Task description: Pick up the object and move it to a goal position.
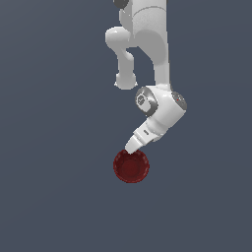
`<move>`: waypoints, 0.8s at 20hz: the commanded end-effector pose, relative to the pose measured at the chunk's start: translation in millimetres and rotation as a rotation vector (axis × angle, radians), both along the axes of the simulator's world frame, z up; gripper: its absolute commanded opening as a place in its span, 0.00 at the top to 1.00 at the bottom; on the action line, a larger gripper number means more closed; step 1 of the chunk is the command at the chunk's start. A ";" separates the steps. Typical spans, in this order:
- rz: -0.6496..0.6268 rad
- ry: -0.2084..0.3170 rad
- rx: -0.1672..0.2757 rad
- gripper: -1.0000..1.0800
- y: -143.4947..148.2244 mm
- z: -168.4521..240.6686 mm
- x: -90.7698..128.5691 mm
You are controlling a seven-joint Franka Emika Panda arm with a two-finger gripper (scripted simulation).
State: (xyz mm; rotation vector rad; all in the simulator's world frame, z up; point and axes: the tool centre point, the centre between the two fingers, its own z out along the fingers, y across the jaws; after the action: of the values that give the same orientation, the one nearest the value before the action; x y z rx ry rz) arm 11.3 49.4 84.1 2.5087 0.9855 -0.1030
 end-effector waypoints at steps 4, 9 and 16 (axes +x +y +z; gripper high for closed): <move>0.134 0.008 -0.075 0.38 10.4 -12.4 3.4; 0.212 0.014 -0.116 0.38 17.1 -19.5 5.0; 0.252 0.017 -0.138 0.38 20.7 -23.1 5.8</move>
State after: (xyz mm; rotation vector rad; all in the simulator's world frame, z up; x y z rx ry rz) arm 16.8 70.0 61.2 2.2488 1.2441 -0.1107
